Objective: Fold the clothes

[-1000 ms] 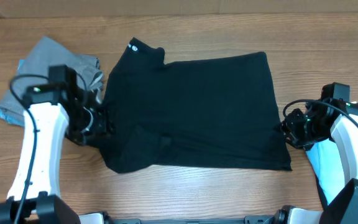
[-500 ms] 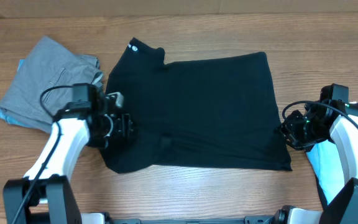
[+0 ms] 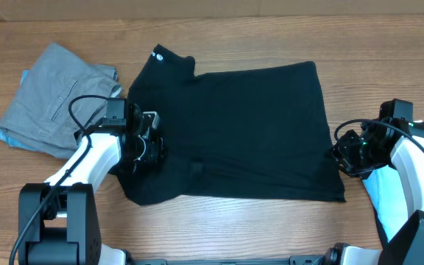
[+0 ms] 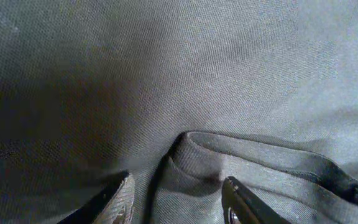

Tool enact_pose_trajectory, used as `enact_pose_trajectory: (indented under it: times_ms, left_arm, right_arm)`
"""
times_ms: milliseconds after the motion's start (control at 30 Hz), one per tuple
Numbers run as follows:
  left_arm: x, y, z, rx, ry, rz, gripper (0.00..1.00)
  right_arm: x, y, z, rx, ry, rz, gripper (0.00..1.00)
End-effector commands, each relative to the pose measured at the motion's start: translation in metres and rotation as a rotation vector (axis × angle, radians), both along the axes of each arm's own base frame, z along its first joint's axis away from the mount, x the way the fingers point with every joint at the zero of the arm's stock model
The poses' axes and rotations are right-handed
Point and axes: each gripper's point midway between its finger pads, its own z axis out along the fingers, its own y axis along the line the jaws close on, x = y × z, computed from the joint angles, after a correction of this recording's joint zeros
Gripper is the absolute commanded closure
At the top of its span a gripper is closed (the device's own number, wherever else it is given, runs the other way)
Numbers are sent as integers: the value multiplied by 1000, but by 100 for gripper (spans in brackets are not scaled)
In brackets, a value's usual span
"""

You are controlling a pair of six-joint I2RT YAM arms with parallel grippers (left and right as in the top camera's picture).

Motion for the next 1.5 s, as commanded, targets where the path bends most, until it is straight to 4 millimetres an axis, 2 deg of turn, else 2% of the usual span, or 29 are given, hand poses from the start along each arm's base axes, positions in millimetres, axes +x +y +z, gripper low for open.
enact_pose_trajectory:
  times_ms: [0,100,133,200,367,400,500,667,767,867,933,1133,1233,1300,1400,1467]
  left_arm:
    - [-2,-1,-13,17,14,-39,50]
    - [-7,-14,-19,-61,47,-55,55]
    - [-9,-20,-19,-104,61,-62,62]
    - [-11,-26,-16,-142,64,-69,68]
    - [-15,-24,-14,-138,92,-65,81]
    - [-15,-24,-12,-133,96,-71,87]
    - [-8,-17,-2,-89,105,-64,92]
    - [4,2,33,22,127,-42,95]
    - [-1,16,51,106,169,-33,96]
    - [-4,26,62,160,184,-27,96]
    - [-6,30,72,183,184,-24,96]
    - [-10,30,96,181,140,-21,96]
    - [-13,30,100,181,137,-21,95]
    - [-15,30,100,181,144,-21,95]
    - [-15,30,100,181,148,-22,95]
    - [-15,30,100,181,148,-21,95]
  right_arm:
    - [0,-1,0,-8,-7,4,62]
    - [0,-1,0,-8,-7,4,62]
    - [0,-1,0,-8,-7,4,62]
    - [0,-1,0,-8,-7,4,62]
    - [-1,-1,0,-7,-3,5,62]
    - [-1,-1,0,-7,-4,4,62]
    - [-1,-1,0,-8,-3,4,61]
    - [-7,-13,-5,-77,37,-13,61]
    - [-19,-31,-9,-152,109,-88,52]
    - [-25,-38,-9,-149,131,-134,50]
    - [-31,-41,-11,-142,154,-150,50]
    - [-58,-32,-38,-119,238,-178,50]
    - [-68,-20,-56,-69,239,-178,58]
    - [-72,-11,-63,-30,239,-177,60]
    - [-76,-10,-70,-28,239,-177,66]
    - [-78,-9,-71,-26,245,-177,75]
